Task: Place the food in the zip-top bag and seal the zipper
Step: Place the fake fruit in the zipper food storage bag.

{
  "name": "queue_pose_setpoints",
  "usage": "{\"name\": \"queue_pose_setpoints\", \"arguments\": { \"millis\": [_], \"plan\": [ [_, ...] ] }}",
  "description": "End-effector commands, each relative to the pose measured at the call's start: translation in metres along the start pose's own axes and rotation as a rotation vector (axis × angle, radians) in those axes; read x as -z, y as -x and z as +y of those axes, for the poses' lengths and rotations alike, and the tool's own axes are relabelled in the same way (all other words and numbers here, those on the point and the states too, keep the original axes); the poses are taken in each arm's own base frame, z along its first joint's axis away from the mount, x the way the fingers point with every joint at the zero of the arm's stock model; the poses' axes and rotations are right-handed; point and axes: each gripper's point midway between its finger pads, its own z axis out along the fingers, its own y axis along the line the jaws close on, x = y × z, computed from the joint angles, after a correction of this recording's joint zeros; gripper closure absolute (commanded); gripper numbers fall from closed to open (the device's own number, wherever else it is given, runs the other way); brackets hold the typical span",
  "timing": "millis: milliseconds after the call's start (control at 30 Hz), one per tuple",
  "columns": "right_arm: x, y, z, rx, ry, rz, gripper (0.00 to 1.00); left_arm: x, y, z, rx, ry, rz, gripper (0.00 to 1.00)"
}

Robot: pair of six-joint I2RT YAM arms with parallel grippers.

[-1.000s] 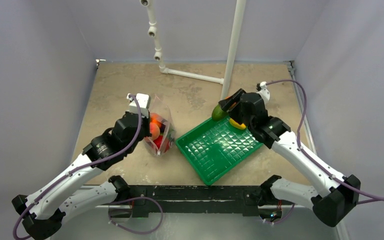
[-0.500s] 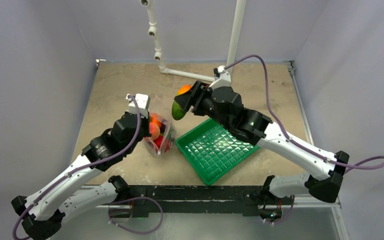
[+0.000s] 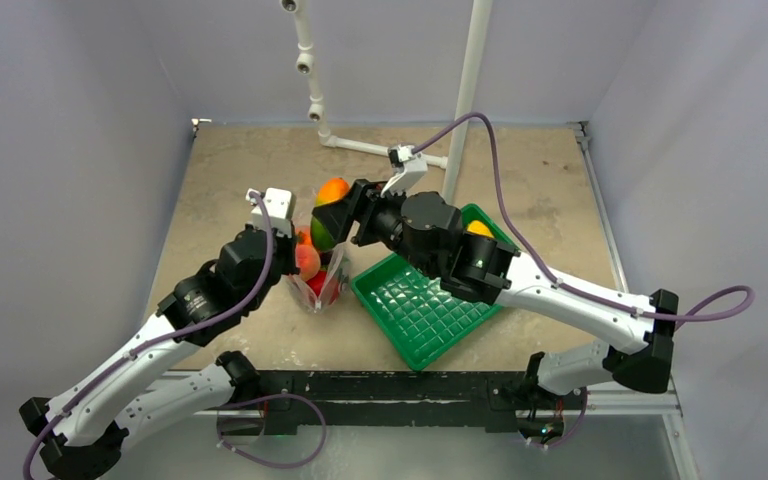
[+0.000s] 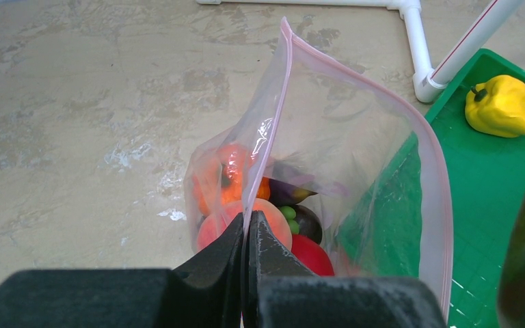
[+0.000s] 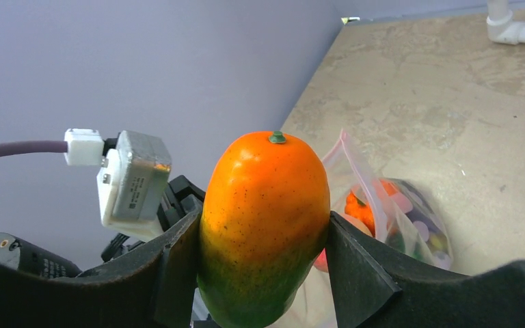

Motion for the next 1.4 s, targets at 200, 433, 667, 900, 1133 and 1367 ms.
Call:
{"name": "queue_pose_setpoints", "arguments": {
  "millis": [200,433,667,900,1133,1367],
  "plan": [
    [-0.006,0.015,0.028,0.04,0.056,-0.102,1.0,0.0,0.011,-0.002,0.018,-0.016,-0.044,1.0],
    [-0.032,-0.022,0.004,0.122,-0.05,-0.059,1.0,0.002,0.012,-0.001,0.021,-0.014,-0.048,1.0],
    [-0.044,-0.057,-0.023,0.182,-0.158,-0.002,1.0,0.003,0.013,0.0,0.025,-0.013,-0.056,1.0],
    [-0.051,-0.075,-0.055,0.239,-0.331,0.03,0.98,0.004,0.014,0.002,0.029,-0.006,-0.062,1.0],
    [-0.054,-0.102,-0.079,0.273,-0.44,0.105,0.57,0.005,0.015,0.003,0.03,-0.003,-0.064,1.0],
    [-0.059,-0.097,-0.074,0.248,-0.457,0.083,0.19,0.005,0.015,0.003,0.032,-0.006,-0.064,1.0]
  ]
}}
